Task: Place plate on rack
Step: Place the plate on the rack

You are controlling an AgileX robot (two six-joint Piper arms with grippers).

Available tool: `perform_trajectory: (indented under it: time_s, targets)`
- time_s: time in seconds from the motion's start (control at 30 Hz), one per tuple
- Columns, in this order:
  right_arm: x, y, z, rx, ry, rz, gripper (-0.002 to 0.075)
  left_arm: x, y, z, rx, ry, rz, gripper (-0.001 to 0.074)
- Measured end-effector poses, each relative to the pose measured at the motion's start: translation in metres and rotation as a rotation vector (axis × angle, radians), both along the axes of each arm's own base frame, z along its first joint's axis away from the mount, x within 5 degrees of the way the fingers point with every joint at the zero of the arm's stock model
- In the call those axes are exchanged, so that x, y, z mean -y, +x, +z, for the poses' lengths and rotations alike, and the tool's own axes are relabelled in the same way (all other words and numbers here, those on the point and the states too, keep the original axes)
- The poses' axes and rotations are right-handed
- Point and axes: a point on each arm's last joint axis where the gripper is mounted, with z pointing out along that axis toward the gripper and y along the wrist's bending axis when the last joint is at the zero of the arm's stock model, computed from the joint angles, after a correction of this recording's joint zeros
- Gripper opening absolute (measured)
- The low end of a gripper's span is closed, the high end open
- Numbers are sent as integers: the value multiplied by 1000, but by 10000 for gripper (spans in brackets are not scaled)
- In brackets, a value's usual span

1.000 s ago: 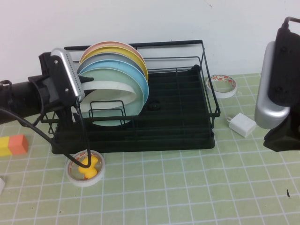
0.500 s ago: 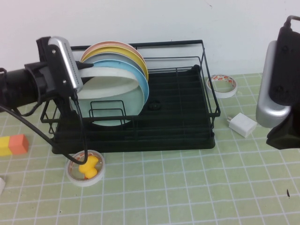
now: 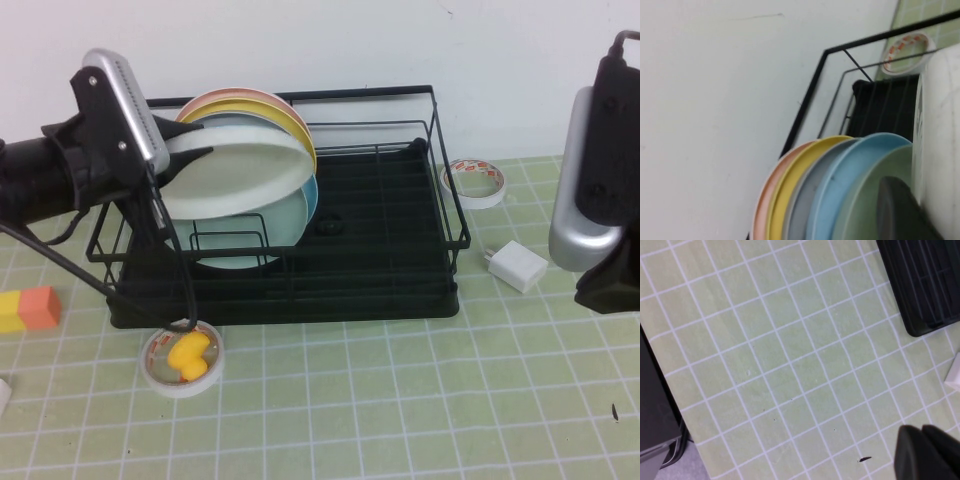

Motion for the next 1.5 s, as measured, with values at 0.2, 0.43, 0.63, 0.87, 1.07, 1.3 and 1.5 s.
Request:
perform_trajectory:
  time_s: [0.2,0.43,0.63,0.87,1.07,1.3,1.5]
  targets:
    - [0,0,0,0,1,-2,0,-3,2,-6,1,73,23,109]
    - [0,0,0,4,1,-2,0,-3,9,-13,31,84,15,109]
    - [0,1,1,13,6,-3,0,1,12,-22,8,50,-17,109]
    - [0,1,1,15,7,-3,0,-2,21,-40,-38,95,12,109]
    - [0,1,1,15,7,-3,0,-3,22,-42,-47,99,24,109]
    - [0,1,1,15,7,-3,0,-5,23,-42,-90,57,74,267]
    - [0,0,0,2,-2,-2,0,-6,24,-41,-100,42,90,430]
